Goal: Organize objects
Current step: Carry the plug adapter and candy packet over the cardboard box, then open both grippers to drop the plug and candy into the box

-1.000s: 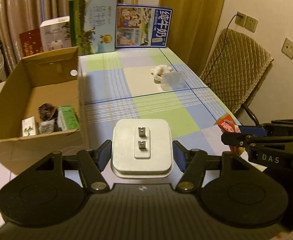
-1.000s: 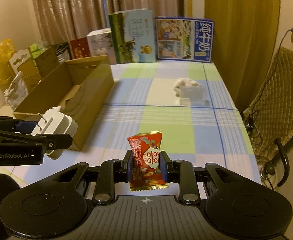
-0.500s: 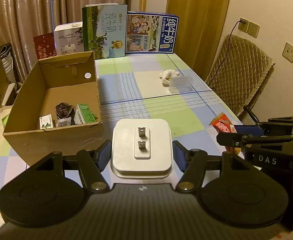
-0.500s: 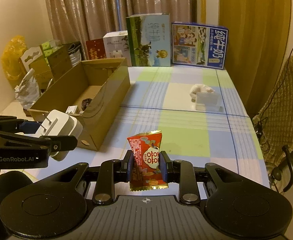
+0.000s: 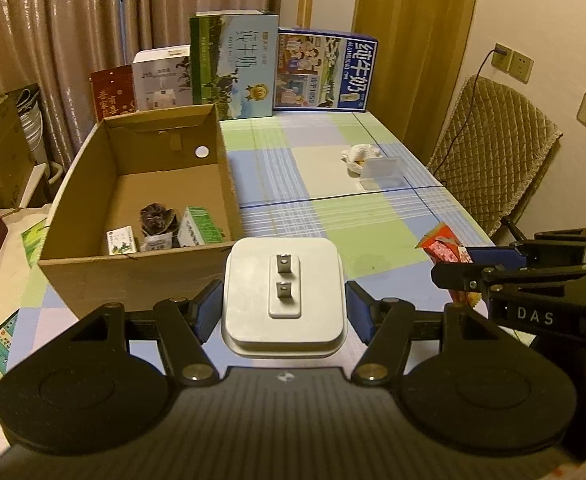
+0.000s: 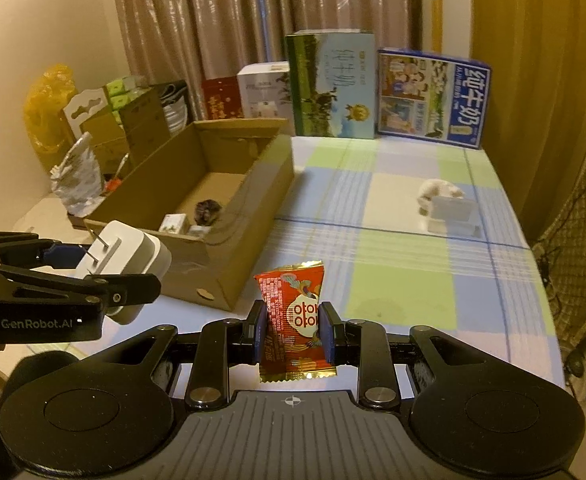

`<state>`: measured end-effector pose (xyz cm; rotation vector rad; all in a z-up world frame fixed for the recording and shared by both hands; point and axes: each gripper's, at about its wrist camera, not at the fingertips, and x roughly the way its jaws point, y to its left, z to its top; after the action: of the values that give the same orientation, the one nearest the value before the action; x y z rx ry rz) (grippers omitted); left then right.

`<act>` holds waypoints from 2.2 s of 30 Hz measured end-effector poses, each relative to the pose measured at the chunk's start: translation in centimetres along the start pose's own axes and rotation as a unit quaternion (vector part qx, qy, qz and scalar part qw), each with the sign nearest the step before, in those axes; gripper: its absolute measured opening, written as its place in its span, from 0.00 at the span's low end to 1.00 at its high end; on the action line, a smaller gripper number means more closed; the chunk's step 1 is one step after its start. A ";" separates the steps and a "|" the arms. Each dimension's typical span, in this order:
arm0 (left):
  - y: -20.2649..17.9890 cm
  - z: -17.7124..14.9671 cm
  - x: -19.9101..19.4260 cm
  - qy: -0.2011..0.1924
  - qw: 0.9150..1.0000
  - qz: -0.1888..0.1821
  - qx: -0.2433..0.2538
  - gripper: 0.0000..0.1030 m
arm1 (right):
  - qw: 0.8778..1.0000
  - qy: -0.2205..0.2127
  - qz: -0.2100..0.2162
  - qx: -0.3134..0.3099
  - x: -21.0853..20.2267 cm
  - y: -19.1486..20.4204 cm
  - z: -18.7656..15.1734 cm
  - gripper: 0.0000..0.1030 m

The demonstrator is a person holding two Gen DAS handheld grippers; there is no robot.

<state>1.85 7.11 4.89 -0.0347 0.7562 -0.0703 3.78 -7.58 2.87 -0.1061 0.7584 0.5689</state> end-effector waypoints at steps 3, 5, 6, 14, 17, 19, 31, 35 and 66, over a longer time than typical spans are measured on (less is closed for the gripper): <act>0.9 0.1 -0.3 0.000 1.000 0.006 -0.003 0.58 | 1.000 -0.001 0.008 -0.008 0.5 0.9 0.6 0.24; 1.5 0.2 -0.5 0.000 1.000 0.012 -0.005 0.58 | 1.000 -0.002 0.014 -0.013 0.8 1.5 0.9 0.24; 1.8 0.3 -0.7 0.000 1.000 0.016 -0.006 0.58 | 1.000 -0.002 0.017 -0.015 0.9 1.8 1.1 0.24; 4.4 0.3 -1.5 0.003 0.999 0.042 -0.015 0.58 | 0.999 -0.003 0.034 -0.038 2.1 4.2 2.3 0.24; 5.2 0.2 -1.7 0.003 0.999 0.048 -0.020 0.58 | 0.998 -0.003 0.039 -0.042 2.6 4.8 2.6 0.24; 5.6 0.2 -1.8 0.003 0.998 0.052 -0.023 0.58 | 0.998 -0.002 0.042 -0.045 2.8 5.2 2.8 0.24; 7.6 0.5 -2.1 0.002 0.997 0.063 -0.033 0.58 | 0.997 0.003 0.055 -0.061 4.6 7.0 3.9 0.24; 8.5 0.8 -2.0 0.002 0.997 0.068 -0.033 0.58 | 0.996 0.004 0.060 -0.066 5.5 7.8 4.7 0.24; 16.3 8.1 8.0 0.039 0.997 0.063 0.014 0.58 | 0.996 0.041 0.084 0.005 18.2 7.6 13.6 0.24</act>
<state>13.99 22.81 4.38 0.0422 0.8345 0.0380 18.79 10.96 1.29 -0.0563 0.8550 0.7232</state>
